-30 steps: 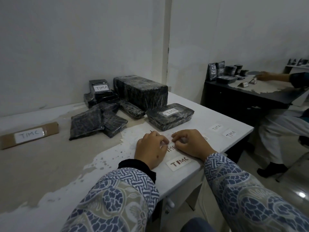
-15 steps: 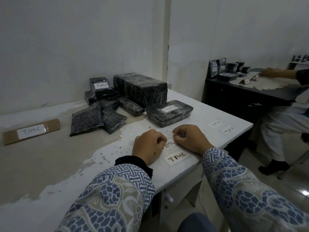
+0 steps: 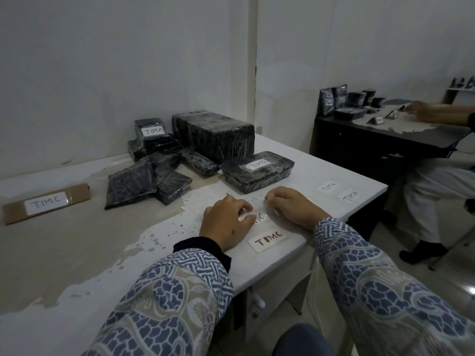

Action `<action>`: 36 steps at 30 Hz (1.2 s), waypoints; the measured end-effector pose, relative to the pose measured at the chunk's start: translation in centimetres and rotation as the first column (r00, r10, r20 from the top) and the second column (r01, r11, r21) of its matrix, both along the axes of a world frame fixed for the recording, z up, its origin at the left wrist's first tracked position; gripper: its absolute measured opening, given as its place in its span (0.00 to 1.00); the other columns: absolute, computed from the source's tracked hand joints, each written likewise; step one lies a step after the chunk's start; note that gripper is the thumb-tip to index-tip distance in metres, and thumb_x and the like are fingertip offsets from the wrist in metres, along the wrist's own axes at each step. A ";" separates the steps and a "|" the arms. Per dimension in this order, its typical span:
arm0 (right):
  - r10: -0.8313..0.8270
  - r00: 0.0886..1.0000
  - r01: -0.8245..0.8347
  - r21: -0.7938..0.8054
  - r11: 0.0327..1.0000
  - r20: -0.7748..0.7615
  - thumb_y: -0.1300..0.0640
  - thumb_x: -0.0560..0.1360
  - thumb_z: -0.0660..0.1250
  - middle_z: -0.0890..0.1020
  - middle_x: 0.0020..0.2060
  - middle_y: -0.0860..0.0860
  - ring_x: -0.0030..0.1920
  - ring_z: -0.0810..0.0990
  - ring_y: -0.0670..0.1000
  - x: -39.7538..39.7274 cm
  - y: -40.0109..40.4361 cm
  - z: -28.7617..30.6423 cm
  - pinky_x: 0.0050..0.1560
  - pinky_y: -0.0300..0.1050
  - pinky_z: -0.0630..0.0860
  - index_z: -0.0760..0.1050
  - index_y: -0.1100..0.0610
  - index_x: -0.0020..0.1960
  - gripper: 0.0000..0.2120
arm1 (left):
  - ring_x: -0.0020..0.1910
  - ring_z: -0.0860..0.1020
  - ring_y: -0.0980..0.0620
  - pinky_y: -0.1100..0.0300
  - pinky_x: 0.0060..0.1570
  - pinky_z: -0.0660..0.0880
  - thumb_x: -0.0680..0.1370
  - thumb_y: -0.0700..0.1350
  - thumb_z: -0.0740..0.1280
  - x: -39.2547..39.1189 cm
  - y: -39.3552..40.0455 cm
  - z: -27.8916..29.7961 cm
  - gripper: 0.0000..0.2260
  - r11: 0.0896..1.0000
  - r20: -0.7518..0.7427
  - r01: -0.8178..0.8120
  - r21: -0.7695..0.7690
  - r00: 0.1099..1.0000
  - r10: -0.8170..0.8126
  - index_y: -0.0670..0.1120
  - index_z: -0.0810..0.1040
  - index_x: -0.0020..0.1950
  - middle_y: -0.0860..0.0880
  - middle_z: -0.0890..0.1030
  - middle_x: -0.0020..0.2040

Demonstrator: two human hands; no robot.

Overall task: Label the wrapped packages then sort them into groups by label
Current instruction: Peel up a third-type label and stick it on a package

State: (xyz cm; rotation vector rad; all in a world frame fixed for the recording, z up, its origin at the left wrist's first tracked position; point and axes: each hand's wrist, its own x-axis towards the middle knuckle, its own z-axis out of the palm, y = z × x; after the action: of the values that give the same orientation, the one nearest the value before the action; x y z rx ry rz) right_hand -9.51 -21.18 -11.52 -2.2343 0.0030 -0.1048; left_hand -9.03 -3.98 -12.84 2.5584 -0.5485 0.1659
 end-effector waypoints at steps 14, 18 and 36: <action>0.112 0.994 -0.113 0.080 0.990 0.009 0.54 0.67 0.74 0.80 0.49 0.48 0.44 0.76 0.42 -0.6 -0.4 -0.4 0.45 0.34 0.72 0.79 0.57 0.51 0.14 | 0.41 0.76 0.51 0.48 0.54 0.73 0.75 0.53 0.66 -0.2 0.2 0.0 0.09 0.973 -0.067 0.052 -0.226 0.995 -0.069 0.54 0.76 0.36 0.57 0.77 0.34; 0.123 0.992 -0.122 0.178 0.976 0.008 0.62 0.68 0.73 0.82 0.48 0.48 0.49 0.79 0.43 -0.7 -1.0 -0.2 0.55 0.37 0.73 0.82 0.58 0.37 0.02 | 0.40 0.78 0.51 0.49 0.51 0.76 0.74 0.52 0.68 -0.1 0.2 -0.1 0.10 0.957 -0.096 0.044 -0.287 0.993 -0.074 0.55 0.76 0.32 0.54 0.80 0.35; 0.180 0.983 -0.118 0.686 0.718 -0.019 0.69 0.67 0.67 0.83 0.34 0.56 0.36 0.80 0.55 -0.1 -1.7 0.5 0.39 0.43 0.79 0.78 0.61 0.31 0.08 | 0.36 0.80 0.48 0.53 0.41 0.80 0.73 0.35 0.70 -0.9 0.2 0.7 0.06 0.563 -0.333 -0.154 -0.812 0.915 -0.230 0.41 0.78 0.36 0.43 0.81 0.38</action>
State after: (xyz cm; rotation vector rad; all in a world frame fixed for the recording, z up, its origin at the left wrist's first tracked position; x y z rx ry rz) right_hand -9.57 -22.86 -11.06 -1.4786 -0.0822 0.0756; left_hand -9.96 -3.82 -12.18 1.5547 -0.2523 -0.1168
